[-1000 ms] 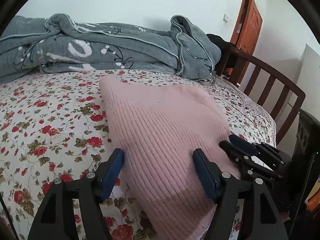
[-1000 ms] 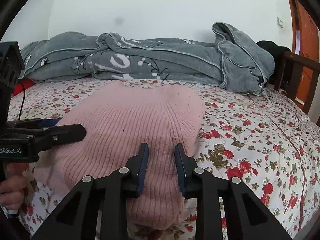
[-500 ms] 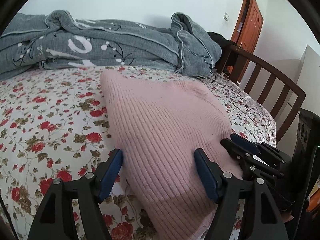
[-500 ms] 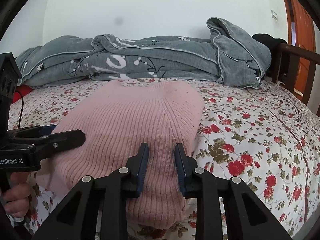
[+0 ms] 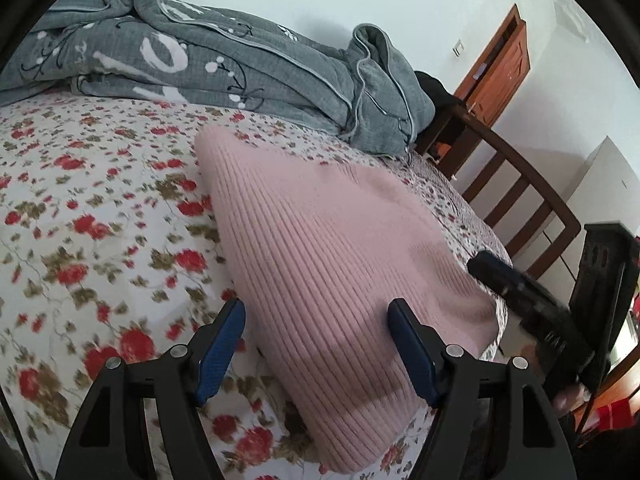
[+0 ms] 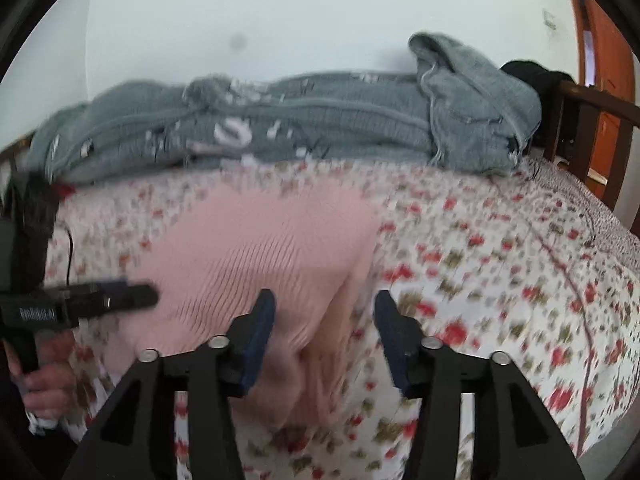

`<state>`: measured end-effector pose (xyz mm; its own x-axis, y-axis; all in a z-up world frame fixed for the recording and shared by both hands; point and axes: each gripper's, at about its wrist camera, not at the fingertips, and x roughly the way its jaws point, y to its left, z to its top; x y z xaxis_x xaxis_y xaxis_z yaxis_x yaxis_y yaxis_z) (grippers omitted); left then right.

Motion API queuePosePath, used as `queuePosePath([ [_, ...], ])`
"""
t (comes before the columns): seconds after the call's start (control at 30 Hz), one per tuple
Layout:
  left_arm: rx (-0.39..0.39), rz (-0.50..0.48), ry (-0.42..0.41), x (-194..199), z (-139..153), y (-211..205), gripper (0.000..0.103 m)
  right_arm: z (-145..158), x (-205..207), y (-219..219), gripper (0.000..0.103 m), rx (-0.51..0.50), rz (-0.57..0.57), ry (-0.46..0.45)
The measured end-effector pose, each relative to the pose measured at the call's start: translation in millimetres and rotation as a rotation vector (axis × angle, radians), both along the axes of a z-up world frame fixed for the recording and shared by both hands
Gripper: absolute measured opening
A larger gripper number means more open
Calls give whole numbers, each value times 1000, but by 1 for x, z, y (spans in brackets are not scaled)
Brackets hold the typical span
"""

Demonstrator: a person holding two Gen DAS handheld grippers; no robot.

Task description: Fold small clothes

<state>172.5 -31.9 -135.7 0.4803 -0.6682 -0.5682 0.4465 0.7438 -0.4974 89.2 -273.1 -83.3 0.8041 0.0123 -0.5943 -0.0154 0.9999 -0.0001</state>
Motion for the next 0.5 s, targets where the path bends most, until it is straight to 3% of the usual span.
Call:
queuePosePath([
  [0.07,-20,12,17,9,4,4,70,9,13,-5,70,35,14,-25],
  [0.13,0,42,35,23,8,7,70,9,37,-8,70,69,26,-11],
  [0.27,70,77,107,56,2,6,72,-19,81,-16,71,86,-21,121],
  [0.37,76,47,174,75,-8,-1,72,-43,87,-37,75,214,-15,159],
  [0.5,110,36,169,81,-13,-13,72,-47,89,-48,75,249,-4,197],
])
